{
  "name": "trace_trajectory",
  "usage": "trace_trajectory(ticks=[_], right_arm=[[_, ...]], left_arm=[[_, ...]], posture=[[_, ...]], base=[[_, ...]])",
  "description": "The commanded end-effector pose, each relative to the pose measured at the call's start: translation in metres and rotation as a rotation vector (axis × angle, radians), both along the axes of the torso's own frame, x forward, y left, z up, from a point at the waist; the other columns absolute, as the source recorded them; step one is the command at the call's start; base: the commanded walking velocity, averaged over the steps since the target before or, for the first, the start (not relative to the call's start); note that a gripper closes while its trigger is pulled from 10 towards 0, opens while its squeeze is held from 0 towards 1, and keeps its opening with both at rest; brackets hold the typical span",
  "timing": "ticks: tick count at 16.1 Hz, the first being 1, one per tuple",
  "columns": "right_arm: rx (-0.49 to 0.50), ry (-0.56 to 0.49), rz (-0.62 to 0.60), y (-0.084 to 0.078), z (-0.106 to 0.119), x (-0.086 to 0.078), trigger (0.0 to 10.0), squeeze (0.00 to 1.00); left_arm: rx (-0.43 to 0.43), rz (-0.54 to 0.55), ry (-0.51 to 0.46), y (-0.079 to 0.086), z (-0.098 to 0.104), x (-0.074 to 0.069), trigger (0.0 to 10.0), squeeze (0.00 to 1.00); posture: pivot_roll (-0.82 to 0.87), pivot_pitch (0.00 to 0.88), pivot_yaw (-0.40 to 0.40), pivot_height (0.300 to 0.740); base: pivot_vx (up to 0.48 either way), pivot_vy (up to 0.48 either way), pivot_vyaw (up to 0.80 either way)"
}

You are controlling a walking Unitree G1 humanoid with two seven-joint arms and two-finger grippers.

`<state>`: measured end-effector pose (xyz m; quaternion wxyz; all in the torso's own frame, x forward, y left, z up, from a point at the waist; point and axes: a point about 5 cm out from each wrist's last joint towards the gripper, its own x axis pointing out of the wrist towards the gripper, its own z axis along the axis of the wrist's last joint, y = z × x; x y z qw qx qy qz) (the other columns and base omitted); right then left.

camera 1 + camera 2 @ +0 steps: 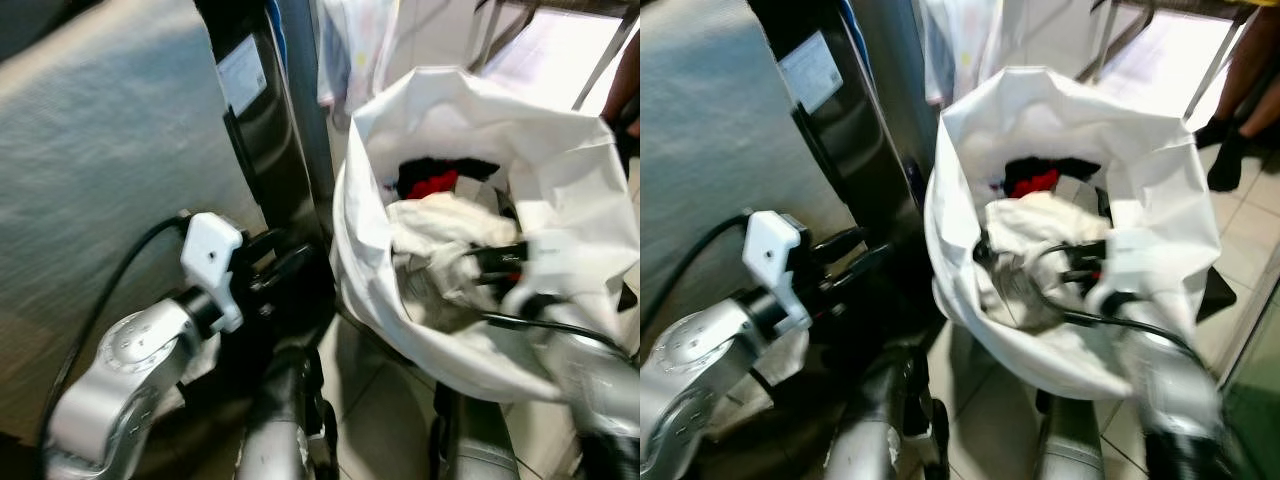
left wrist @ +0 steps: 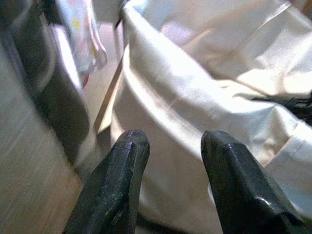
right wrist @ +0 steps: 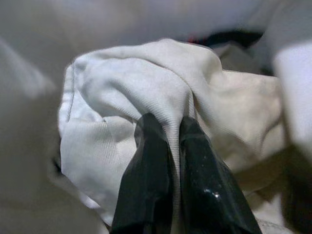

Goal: Clothes washing

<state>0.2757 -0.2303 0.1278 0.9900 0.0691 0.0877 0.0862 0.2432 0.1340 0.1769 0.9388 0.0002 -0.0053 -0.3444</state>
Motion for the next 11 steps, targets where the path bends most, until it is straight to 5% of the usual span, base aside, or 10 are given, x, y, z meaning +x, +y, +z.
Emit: trace_trajectory(ticks=[1,6,9,11], right_arm=[[0.056,-0.098,-0.011,-0.002,0.028,-0.007,0.0,0.0],[0.158,-0.311,0.085,0.009,0.085,-0.019,0.0,0.0],[0.177,-0.329,0.066,0.009,0.092,-0.021,0.0,0.0],[0.3,-0.466,0.027,0.008,0.119,-0.019,0.0,0.0]], left_arm=[[0.01,0.004,0.003,0.0,-0.005,0.003,10.0,0.0],[-0.029,-0.007,-0.023,-0.006,-0.005,0.01,10.0,0.0],[-0.035,0.001,-0.045,-0.008,-0.004,0.015,10.0,0.0],[-0.069,0.027,-0.074,-0.009,0.001,0.02,10.0,0.0]], posture=[[-0.05,0.077,0.17,0.61],[-0.08,0.048,0.18,0.61],[-0.08,0.047,0.185,0.61],[-0.08,0.046,0.189,0.61]], base=[[0.0,0.0,0.0],[0.0,0.0,0.0],[0.0,0.0,0.0],[0.0,0.0,0.0]])
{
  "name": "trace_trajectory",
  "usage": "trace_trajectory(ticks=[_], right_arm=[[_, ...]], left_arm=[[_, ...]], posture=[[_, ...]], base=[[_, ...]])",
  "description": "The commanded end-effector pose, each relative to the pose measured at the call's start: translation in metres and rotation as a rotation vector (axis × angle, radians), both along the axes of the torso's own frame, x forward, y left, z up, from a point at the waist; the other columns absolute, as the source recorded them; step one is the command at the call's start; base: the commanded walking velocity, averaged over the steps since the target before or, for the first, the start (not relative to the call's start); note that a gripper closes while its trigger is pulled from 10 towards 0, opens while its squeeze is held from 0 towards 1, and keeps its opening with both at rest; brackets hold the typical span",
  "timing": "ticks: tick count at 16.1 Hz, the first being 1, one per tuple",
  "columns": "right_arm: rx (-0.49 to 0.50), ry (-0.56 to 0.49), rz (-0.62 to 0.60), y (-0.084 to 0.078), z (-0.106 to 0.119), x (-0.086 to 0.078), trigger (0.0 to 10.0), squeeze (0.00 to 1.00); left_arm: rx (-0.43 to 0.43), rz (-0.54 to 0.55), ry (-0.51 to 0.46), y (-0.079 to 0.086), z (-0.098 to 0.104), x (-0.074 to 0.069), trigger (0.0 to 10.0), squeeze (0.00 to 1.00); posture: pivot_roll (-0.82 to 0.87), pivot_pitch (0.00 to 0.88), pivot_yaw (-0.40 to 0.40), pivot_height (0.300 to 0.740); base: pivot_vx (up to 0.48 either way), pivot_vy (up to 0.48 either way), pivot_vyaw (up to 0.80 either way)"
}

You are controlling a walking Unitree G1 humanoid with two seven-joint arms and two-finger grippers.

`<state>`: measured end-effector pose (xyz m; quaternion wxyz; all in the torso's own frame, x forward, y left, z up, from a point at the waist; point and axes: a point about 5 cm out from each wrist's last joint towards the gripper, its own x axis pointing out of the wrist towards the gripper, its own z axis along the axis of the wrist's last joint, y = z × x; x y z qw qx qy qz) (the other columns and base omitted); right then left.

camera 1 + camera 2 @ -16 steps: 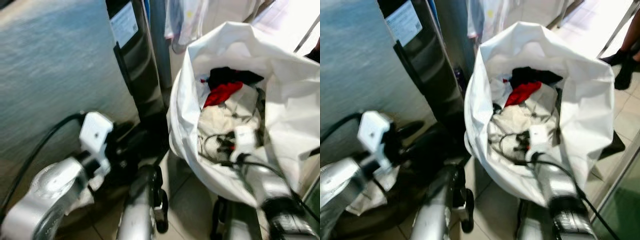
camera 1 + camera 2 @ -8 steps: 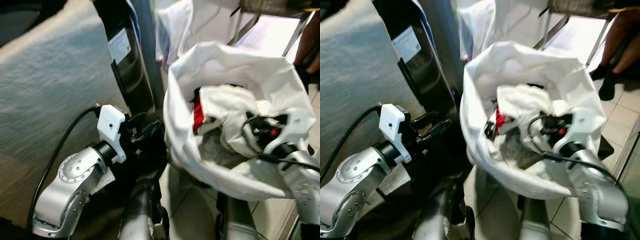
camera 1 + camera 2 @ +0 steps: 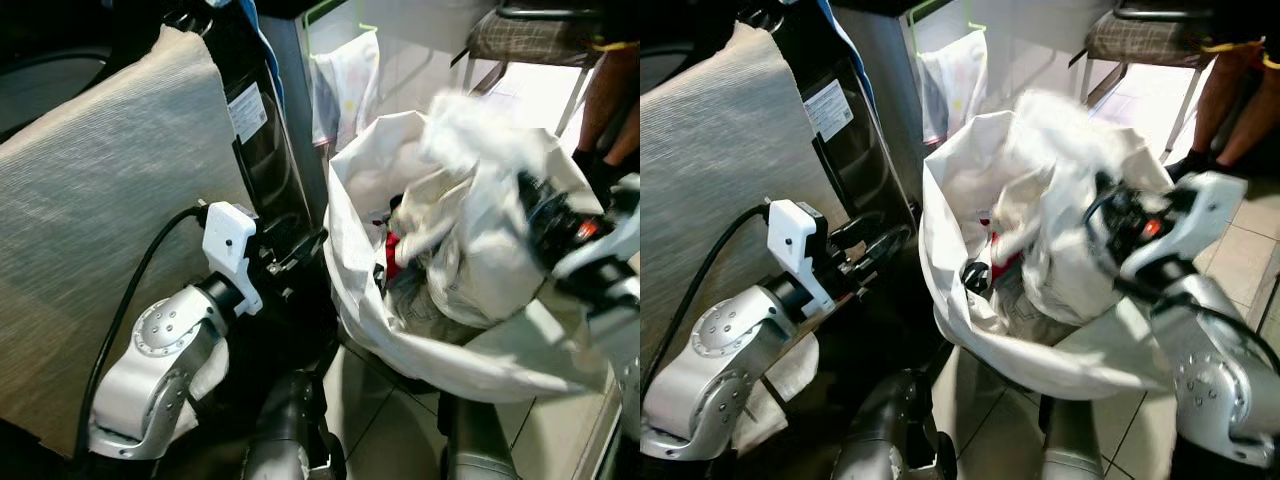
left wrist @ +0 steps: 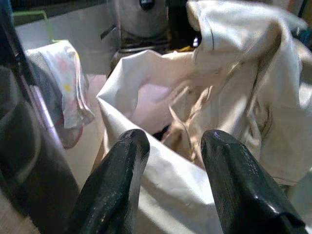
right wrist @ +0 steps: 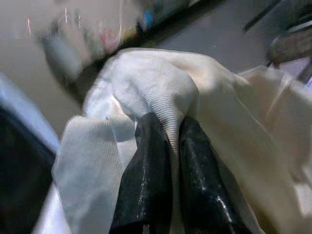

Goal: Clothes washing

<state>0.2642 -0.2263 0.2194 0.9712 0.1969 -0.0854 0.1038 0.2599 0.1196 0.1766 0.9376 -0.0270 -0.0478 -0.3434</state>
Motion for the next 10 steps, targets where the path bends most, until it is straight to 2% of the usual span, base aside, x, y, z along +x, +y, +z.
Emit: trace_trajectory(ticks=[1,3,4,8,9,10], right_arm=[[0.047,-0.209,0.018,0.005,0.042,-0.008,0.0,0.0],[0.098,-0.295,0.032,0.007,0.061,-0.009,0.0,0.0],[0.173,-0.398,0.05,0.01,0.087,-0.008,0.0,0.0],[0.236,-0.472,0.028,0.015,0.114,0.0,0.0,0.0],[0.225,-0.476,0.009,0.017,0.119,0.003,0.0,0.0],[0.09,-0.455,0.003,0.027,0.122,0.009,0.0,0.0]], left_arm=[[0.001,0.03,-0.017,0.005,0.002,0.004,10.0,0.0],[-0.003,0.029,-0.022,0.005,0.002,0.004,10.0,0.0],[-0.026,0.042,-0.029,0.005,0.004,0.005,10.0,0.0],[-0.031,0.049,-0.028,0.002,0.003,0.005,10.0,0.0],[-0.009,0.047,-0.032,0.002,0.002,0.004,10.0,0.0],[0.002,0.064,-0.041,0.005,0.002,0.004,10.0,0.0]], posture=[[-0.08,0.044,0.191,0.61],[-0.08,0.041,0.191,0.61],[-0.08,0.037,0.189,0.61],[-0.08,0.028,0.184,0.61],[-0.07,0.024,0.18,0.61],[-0.07,0.019,0.168,0.61]], base=[[0.0,0.0,0.0],[0.0,0.0,0.0],[0.0,0.0,0.0],[0.0,0.0,0.0],[0.0,0.0,0.0],[0.0,0.0,0.0]])
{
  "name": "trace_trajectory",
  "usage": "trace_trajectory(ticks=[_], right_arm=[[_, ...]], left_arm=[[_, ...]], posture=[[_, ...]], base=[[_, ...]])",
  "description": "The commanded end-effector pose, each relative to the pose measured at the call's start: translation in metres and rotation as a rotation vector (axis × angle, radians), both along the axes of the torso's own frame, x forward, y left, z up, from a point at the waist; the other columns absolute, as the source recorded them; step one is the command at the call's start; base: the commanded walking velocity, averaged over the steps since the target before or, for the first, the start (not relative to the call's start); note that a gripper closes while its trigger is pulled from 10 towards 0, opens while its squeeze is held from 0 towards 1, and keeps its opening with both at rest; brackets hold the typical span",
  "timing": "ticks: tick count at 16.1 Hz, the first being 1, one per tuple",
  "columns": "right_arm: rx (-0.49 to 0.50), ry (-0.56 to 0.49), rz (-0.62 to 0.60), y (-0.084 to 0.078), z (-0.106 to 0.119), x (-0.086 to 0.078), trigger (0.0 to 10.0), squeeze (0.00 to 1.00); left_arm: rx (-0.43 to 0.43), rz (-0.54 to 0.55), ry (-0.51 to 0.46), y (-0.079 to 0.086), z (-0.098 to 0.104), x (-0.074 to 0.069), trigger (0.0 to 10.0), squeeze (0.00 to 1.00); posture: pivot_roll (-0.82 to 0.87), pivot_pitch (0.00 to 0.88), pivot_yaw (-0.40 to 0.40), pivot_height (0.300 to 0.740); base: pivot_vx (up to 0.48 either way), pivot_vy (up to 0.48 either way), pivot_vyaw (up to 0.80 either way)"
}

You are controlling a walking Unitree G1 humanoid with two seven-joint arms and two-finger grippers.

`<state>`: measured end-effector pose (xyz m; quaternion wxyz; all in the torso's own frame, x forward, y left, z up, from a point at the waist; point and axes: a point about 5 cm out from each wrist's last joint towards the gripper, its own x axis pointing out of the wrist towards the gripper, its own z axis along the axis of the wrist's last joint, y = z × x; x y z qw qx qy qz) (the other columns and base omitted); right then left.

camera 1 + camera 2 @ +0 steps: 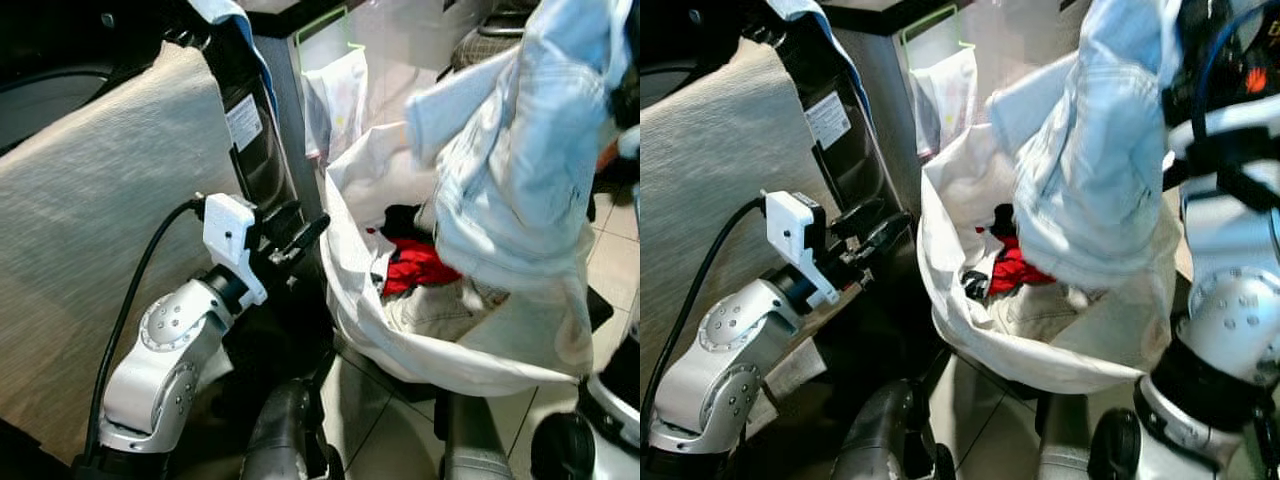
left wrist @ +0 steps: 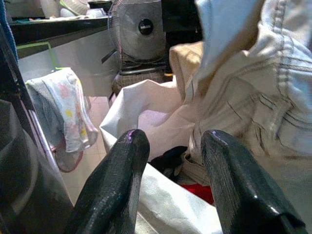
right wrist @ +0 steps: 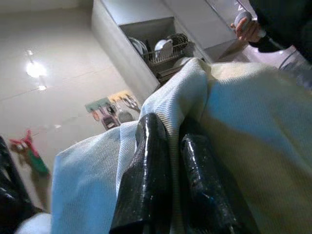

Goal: Clothes washing

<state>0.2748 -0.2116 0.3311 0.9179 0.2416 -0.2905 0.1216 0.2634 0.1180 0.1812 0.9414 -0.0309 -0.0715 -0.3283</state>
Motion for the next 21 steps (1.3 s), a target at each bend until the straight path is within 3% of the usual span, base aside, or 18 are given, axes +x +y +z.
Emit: trace_trajectory(ticks=[1,2,3,5,9,11,16,21], right_arm=[[-0.11,-0.041,0.009,0.016,0.01,-0.001,0.0,0.0],[-0.182,-0.015,0.054,0.029,0.007,0.004,0.0,0.0],[-0.186,-0.014,0.066,0.031,0.007,0.004,0.0,0.0],[-0.223,0.006,0.069,0.031,0.005,0.01,0.0,0.0],[-0.188,0.0,0.065,0.028,0.015,0.023,0.0,0.0],[-0.188,0.002,0.084,0.033,0.014,0.026,0.0,0.0],[-0.18,0.06,0.079,0.042,-0.006,0.022,0.0,0.0],[-0.172,0.034,0.06,0.04,0.0,0.017,0.0,0.0]], left_arm=[[0.029,0.039,0.001,0.007,-0.002,0.001,10.0,0.0],[0.072,0.078,0.008,0.012,-0.001,0.001,10.0,0.0],[0.078,0.085,0.007,0.013,-0.001,0.001,10.0,0.0],[0.091,0.103,-0.007,0.014,0.004,-0.003,10.0,0.0],[0.105,0.215,-0.046,0.02,0.016,-0.008,10.0,0.0],[0.054,0.208,-0.118,0.02,0.031,-0.012,10.0,0.0],[0.063,0.161,-0.097,0.016,0.033,-0.016,10.0,0.0],[0.056,0.121,-0.095,0.012,0.035,-0.012,10.0,0.0]], posture=[[-0.07,0.019,0.168,0.61],[-0.07,0.012,0.14,0.61],[-0.07,0.012,0.14,0.61],[-0.06,0.001,0.069,0.61],[-0.04,0.009,-0.001,0.61],[-0.03,0.016,-0.005,0.61],[-0.03,0.017,0.033,0.61],[-0.04,0.002,0.057,0.61]], base=[[0.0,0.0,0.0],[0.0,0.0,0.0],[0.0,0.0,0.0],[0.0,0.0,0.0],[0.0,0.0,0.0],[0.131,0.0,0.0],[0.31,0.0,0.0],[0.313,0.0,0.0]])
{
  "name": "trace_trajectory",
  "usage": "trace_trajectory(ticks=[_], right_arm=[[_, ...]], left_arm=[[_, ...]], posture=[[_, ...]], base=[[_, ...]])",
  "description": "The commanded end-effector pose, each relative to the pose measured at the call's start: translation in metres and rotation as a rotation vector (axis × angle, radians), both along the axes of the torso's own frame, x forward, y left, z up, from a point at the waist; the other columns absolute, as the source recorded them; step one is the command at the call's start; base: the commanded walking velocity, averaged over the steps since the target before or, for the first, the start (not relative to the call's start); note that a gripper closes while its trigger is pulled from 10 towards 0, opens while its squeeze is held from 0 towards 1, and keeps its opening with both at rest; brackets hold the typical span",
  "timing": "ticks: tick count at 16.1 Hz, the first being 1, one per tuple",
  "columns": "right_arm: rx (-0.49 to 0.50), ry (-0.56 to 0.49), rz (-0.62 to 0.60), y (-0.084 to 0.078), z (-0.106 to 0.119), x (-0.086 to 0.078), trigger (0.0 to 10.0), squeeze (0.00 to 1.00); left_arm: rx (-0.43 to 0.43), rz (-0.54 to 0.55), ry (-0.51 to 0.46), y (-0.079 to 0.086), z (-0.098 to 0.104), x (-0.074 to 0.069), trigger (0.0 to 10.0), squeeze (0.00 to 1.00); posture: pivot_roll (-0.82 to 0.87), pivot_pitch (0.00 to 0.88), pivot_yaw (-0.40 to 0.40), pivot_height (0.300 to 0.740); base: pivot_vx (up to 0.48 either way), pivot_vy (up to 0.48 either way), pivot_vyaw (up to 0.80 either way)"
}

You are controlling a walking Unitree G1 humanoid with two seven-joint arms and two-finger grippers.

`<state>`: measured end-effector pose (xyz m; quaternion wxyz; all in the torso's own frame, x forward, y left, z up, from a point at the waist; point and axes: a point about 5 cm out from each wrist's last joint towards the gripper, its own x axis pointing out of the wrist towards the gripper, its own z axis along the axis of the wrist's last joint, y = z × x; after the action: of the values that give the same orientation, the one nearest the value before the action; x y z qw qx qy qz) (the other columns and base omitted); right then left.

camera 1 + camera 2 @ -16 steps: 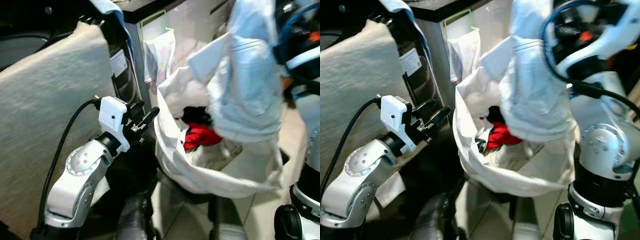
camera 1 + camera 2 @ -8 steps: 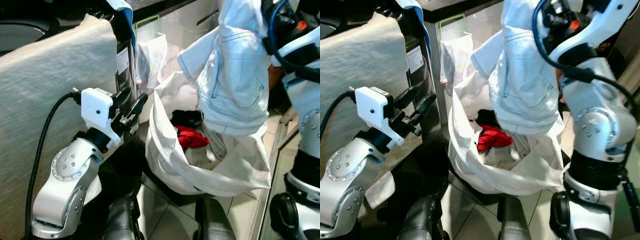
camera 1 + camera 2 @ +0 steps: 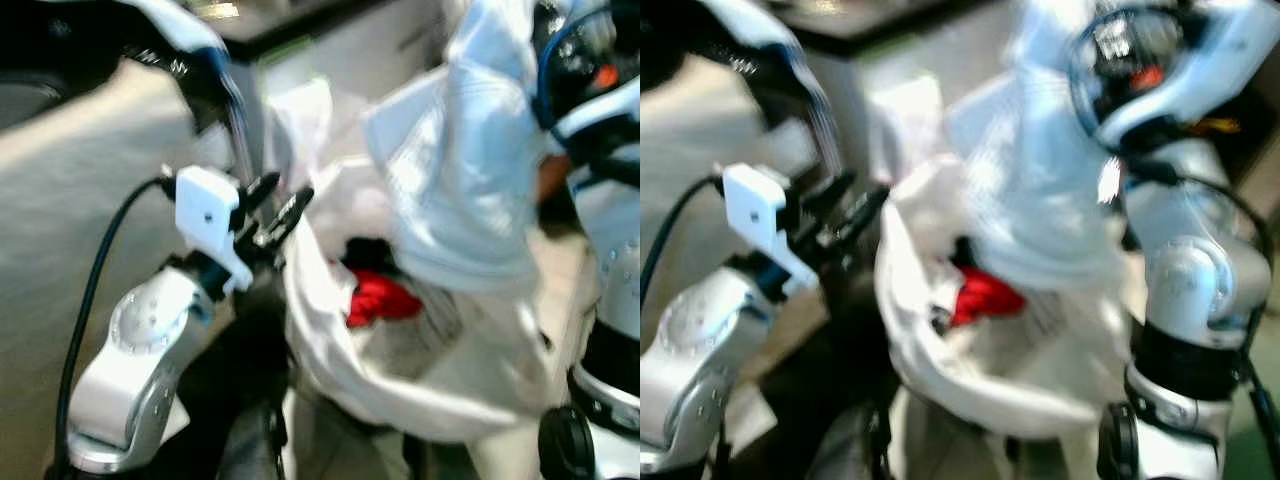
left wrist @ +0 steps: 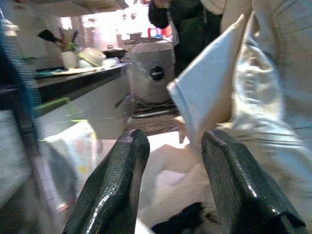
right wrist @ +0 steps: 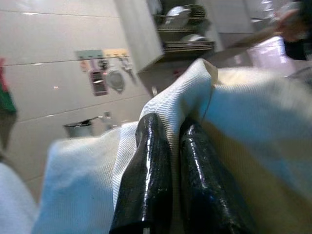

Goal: Clothes washing

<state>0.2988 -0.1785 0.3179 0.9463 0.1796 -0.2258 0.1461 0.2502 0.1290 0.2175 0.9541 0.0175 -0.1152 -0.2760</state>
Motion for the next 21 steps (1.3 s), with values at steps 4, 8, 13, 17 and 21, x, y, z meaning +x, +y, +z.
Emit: trace_trajectory(ticks=[4,8,13,17,21], right_arm=[[-0.073,0.044,0.003,0.01,-0.015,-0.005,10.0,0.0],[-0.062,0.048,0.033,0.015,-0.015,-0.007,10.0,0.0],[-0.041,-0.006,0.017,0.008,0.001,-0.01,10.0,0.0],[-0.025,-0.033,0.018,0.008,0.008,-0.013,10.0,0.0],[-0.381,0.006,0.474,0.082,-0.023,-0.042,10.0,0.0]], left_arm=[[0.048,0.045,0.06,0.006,-0.015,0.003,10.0,0.0],[0.038,0.021,0.031,0.005,-0.009,0.001,10.0,0.0],[0.031,-0.003,0.033,0.002,-0.009,0.002,10.0,0.0],[0.021,-0.012,0.022,0.001,-0.006,0.004,10.0,0.0],[0.014,-0.02,0.012,0.0,-0.003,0.006,10.0,0.0]], posture=[[-0.04,0.0,0.056,0.61],[-0.03,0.011,0.059,0.655],[-0.04,0.012,0.064,0.735],[-0.05,0.003,0.075,0.74],[-0.05,0.0,0.077,0.74]], base=[[0.073,0.0,0.0],[0.0,0.0,0.0],[0.0,0.0,0.0],[0.0,0.0,0.0],[0.0,0.0,0.0]])
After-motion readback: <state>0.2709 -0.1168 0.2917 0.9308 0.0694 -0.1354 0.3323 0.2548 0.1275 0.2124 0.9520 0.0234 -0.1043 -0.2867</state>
